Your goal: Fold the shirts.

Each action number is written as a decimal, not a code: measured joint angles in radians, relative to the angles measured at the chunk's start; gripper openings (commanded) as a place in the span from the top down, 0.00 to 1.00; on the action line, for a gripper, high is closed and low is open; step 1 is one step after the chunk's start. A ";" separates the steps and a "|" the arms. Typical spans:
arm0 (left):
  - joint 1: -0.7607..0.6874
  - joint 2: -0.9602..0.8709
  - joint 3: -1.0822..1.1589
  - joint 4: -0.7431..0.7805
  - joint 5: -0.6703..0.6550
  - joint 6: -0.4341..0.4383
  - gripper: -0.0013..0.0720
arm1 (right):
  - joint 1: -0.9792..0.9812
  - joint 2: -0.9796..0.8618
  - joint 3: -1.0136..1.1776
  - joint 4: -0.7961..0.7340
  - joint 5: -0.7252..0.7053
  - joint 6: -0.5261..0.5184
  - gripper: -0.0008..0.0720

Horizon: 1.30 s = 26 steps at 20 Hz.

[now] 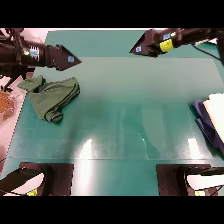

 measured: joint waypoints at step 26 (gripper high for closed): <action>0.182 -0.015 -0.082 0.751 -0.194 -0.135 0.30 | 0.420 -0.636 0.083 0.454 -0.556 -0.060 0.14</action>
